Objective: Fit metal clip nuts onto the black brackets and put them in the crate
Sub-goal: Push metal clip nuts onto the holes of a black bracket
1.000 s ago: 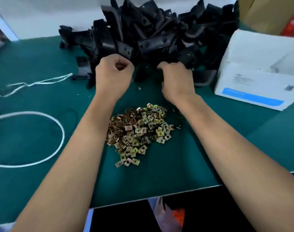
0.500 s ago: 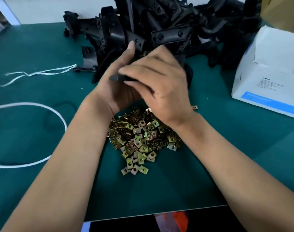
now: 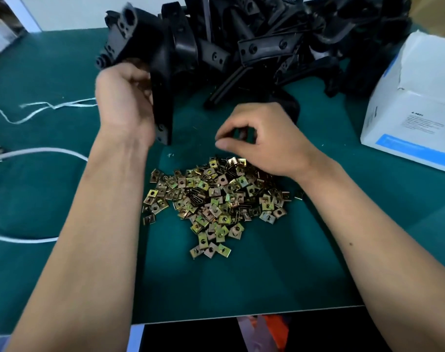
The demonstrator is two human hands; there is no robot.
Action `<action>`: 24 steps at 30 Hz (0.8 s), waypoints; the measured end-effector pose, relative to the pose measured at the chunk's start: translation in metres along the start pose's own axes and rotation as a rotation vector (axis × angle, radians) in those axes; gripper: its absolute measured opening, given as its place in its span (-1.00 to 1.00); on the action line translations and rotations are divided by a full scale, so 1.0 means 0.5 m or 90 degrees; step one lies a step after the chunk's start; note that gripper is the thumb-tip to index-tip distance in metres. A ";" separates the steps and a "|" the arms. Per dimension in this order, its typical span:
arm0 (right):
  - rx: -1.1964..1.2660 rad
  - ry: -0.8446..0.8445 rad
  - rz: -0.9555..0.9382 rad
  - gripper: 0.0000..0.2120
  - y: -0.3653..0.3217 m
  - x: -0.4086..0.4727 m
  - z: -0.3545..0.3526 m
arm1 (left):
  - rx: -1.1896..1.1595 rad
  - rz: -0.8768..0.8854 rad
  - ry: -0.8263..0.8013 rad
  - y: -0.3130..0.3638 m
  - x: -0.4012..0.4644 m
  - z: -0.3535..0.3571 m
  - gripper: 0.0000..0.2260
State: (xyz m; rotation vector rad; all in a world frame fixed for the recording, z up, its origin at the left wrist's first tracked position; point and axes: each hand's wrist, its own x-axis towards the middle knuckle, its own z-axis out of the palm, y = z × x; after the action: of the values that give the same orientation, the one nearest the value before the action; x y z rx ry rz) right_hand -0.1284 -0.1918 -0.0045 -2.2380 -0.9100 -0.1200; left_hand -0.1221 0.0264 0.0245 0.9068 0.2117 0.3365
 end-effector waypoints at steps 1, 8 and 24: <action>-0.012 -0.048 0.000 -0.83 -0.004 0.001 0.005 | -0.008 0.016 0.007 0.003 -0.003 0.003 -0.80; 0.029 -0.159 0.023 -0.91 -0.009 0.005 0.012 | 0.368 0.204 0.066 -0.013 0.009 -0.006 -0.71; 0.220 0.367 0.406 -0.88 0.106 0.015 -0.026 | 0.747 0.165 -0.285 -0.077 -0.006 -0.024 -0.58</action>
State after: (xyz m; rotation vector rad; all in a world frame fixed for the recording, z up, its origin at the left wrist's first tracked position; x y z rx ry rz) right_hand -0.0867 -0.2223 -0.0230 -1.9012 0.0974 -0.2687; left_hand -0.1213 0.0124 -0.0133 2.1483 -0.1633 0.2191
